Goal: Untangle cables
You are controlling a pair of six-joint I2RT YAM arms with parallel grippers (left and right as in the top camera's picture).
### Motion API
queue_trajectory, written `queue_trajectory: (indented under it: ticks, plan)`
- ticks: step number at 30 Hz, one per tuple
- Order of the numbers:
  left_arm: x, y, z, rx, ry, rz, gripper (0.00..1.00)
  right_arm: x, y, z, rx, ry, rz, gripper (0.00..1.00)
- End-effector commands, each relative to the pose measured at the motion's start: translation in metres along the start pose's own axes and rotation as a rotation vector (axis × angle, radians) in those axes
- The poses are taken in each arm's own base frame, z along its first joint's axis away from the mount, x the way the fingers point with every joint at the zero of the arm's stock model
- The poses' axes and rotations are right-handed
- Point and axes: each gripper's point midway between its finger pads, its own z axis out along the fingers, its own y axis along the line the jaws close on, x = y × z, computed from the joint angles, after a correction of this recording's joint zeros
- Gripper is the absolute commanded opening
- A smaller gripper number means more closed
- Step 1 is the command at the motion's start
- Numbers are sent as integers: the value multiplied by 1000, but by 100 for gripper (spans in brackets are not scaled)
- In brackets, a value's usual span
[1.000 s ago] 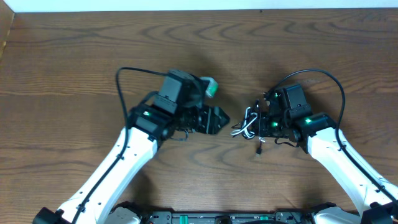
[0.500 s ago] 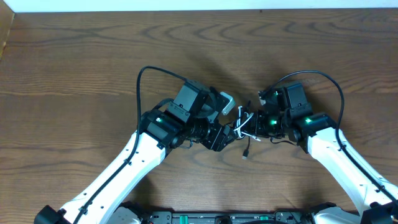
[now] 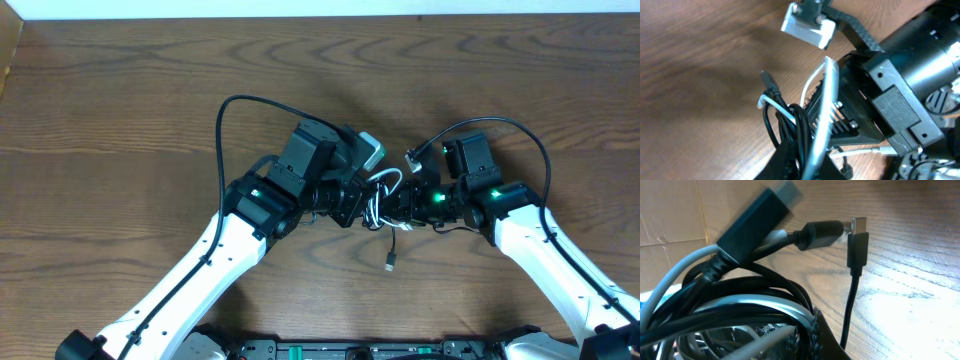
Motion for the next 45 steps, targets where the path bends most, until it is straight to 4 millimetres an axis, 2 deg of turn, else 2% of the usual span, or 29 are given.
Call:
queue_trajectory:
  ticks: [1,3,4,7,10,12,14,19,25,28,30,31,32,34,35,37,42,45]
  plan:
    - [12,4,3,-12,41,-11,8,5,8,-1,-54,30,-36,1]
    - [13,7,2,-23,42,-14,7,3,2,0,-20,15,-71,1]
    - [11,9,0,-28,34,-18,7,1,-9,-1,39,-3,-64,1]
    - [1,13,-11,-40,-6,-53,8,-6,-58,-10,311,-77,-10,1]
    - [-11,9,-27,-15,-60,-63,8,-8,-108,-35,610,-163,84,1]
    - [-16,5,-38,0,-92,-58,8,-9,-121,-45,702,-189,94,1]
    - [-19,5,-47,-8,-115,-65,7,-10,-126,-50,737,-202,93,1]
    - [-25,11,-63,-32,-165,-75,7,-11,-128,-52,754,-219,106,1]
    - [-39,33,-79,-75,-248,-179,7,-13,-130,-54,763,-232,116,1]
    - [-45,40,-82,-81,-275,-224,7,-12,-121,-46,704,-201,86,1]
    - [-43,41,-78,-77,-260,-239,8,-13,-103,-32,588,-144,-34,1]
    - [-40,41,-74,-75,-243,-245,10,-13,-91,-25,521,-117,-101,1]
    - [-36,41,-70,-73,-223,-253,17,-12,-79,-18,450,-92,-161,1]
    - [-28,44,-60,-71,-182,-271,38,-9,-55,-9,306,-51,-253,1]
    - [-24,46,-56,-72,-163,-282,46,-7,-47,-6,261,-41,-275,1]
    - [-16,50,-48,-75,-124,-304,54,-5,-39,-4,211,-26,-304,1]
    - [7,63,-27,-94,-13,-313,57,2,-32,-3,165,7,-360,1]
    - [30,81,-16,-172,81,-346,62,0,-36,-4,189,-5,-323,1]
